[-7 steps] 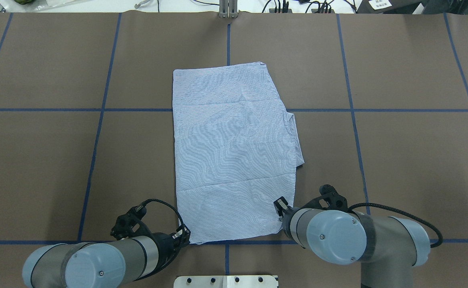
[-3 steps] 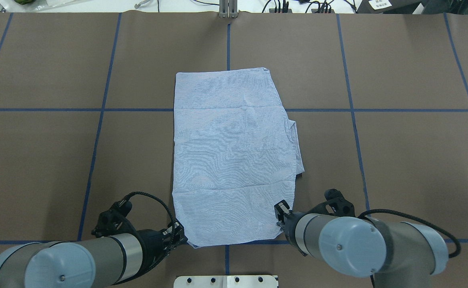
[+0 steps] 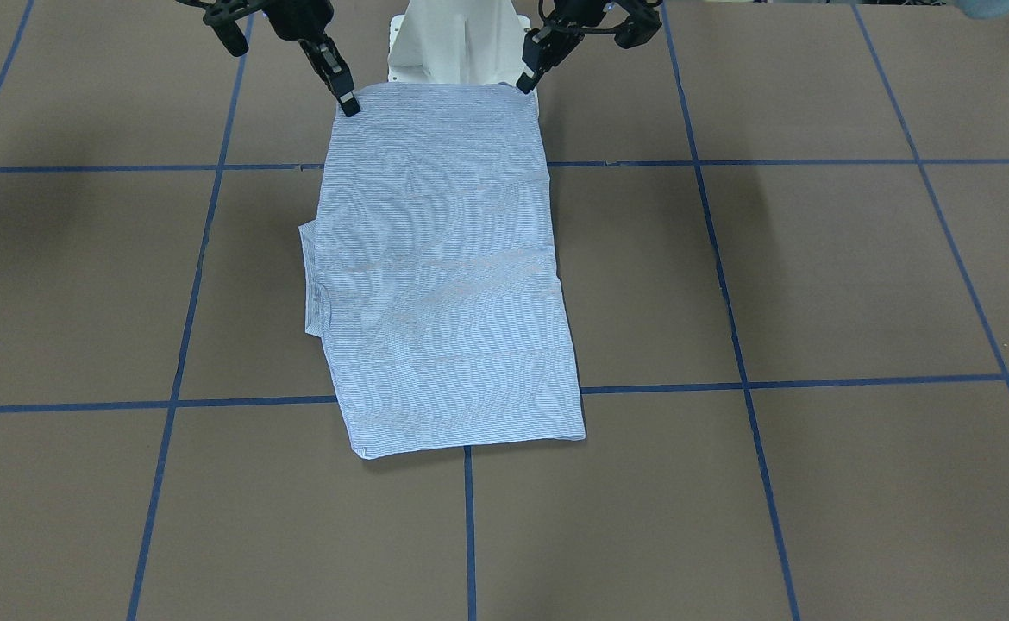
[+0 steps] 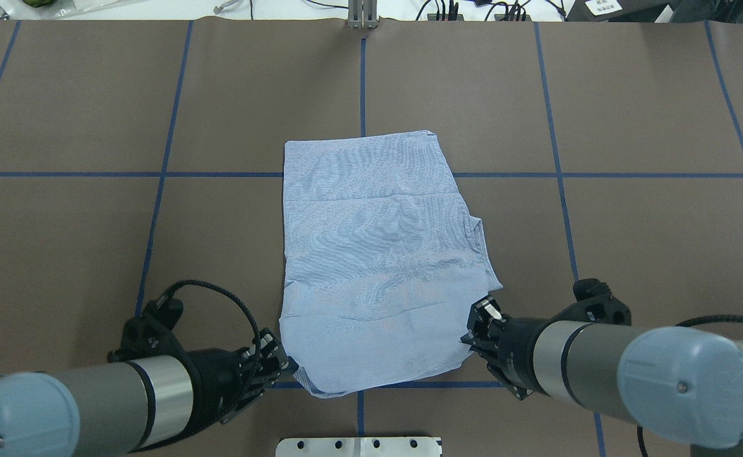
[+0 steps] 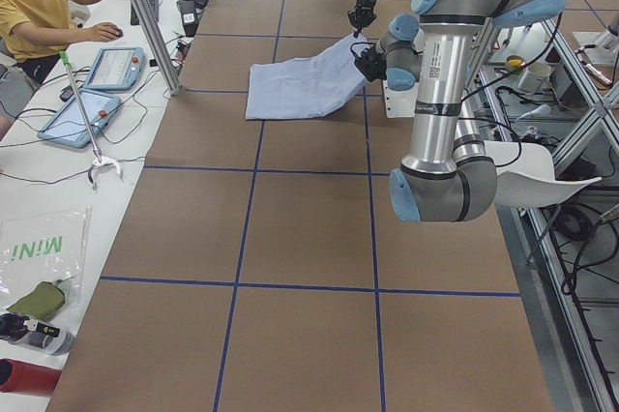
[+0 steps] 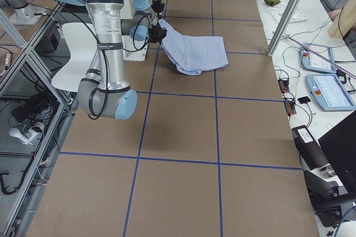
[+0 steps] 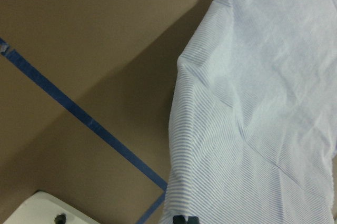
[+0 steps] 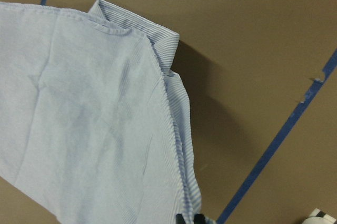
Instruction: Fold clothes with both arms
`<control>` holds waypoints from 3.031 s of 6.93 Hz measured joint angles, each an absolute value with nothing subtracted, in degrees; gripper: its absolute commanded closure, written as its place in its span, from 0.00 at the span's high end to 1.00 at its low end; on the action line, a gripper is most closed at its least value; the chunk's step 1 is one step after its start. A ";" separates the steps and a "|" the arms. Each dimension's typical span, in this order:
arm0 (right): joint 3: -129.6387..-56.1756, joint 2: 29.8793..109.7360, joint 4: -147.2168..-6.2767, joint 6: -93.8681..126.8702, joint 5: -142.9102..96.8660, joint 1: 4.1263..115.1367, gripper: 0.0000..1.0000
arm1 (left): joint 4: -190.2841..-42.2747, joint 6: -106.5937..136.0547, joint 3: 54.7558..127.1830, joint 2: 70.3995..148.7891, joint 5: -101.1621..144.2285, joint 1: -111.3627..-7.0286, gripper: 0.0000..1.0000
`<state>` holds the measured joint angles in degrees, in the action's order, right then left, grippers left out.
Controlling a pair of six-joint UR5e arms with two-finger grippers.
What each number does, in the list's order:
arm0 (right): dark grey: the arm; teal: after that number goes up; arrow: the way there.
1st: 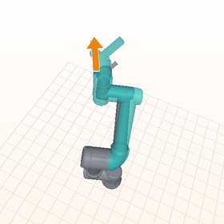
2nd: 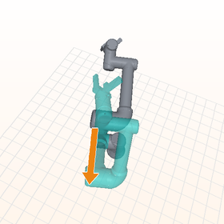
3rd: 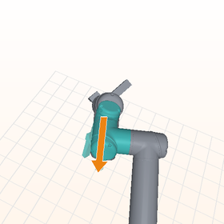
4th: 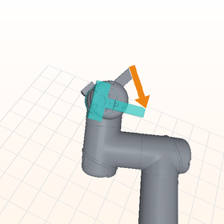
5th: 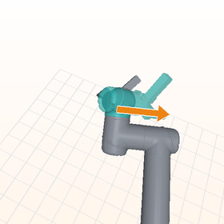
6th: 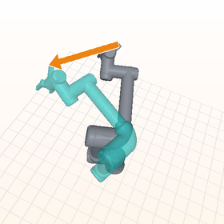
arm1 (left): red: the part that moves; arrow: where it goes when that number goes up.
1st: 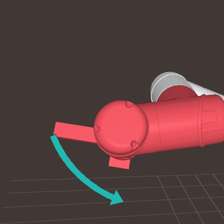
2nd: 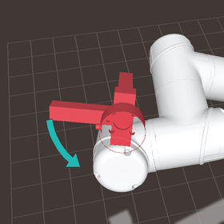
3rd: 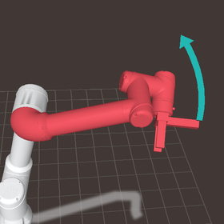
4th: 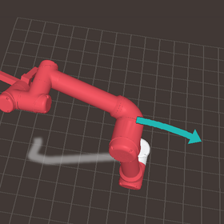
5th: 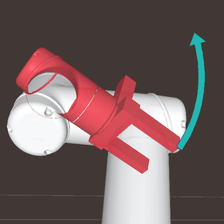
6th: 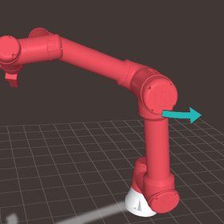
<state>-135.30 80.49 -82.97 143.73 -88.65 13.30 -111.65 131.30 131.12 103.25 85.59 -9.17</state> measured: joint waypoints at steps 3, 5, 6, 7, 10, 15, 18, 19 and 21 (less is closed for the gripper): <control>-127.73 73.65 -82.89 142.48 -102.27 29.80 0.00 | -111.27 125.04 126.65 110.27 99.10 -27.06 0.00; -117.79 65.99 -82.67 139.68 -107.21 36.04 0.00 | -111.55 120.09 118.97 114.09 103.03 -34.20 0.00; -113.70 63.18 -82.49 138.27 -107.65 37.31 0.00 | -111.84 117.63 115.50 115.43 103.54 -36.22 0.00; -109.89 60.67 -82.40 136.73 -107.79 38.37 0.00 | -112.23 115.54 111.02 117.52 103.72 -37.78 0.00; -98.49 54.17 -82.25 130.10 -108.25 40.62 0.00 | -119.99 112.51 95.76 122.62 103.68 -40.56 0.00; -66.43 42.22 -65.52 113.23 -114.47 46.50 1.00 | -134.51 102.12 73.46 128.20 101.65 -44.40 1.00; -64.38 42.60 -64.69 103.31 -120.88 52.89 1.00 | -135.19 96.31 72.00 128.48 102.30 -48.59 1.00; -65.61 45.16 -64.74 98.45 -122.50 54.77 1.00 | -135.10 91.85 72.72 127.31 104.68 -50.01 1.00; -69.22 52.16 -65.14 83.52 -124.56 59.32 1.00 | -135.03 76.59 77.66 121.04 109.76 -53.43 1.00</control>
<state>-69.22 52.16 -65.14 83.52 -124.56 59.32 -135.03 76.59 77.66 121.04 109.76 -53.43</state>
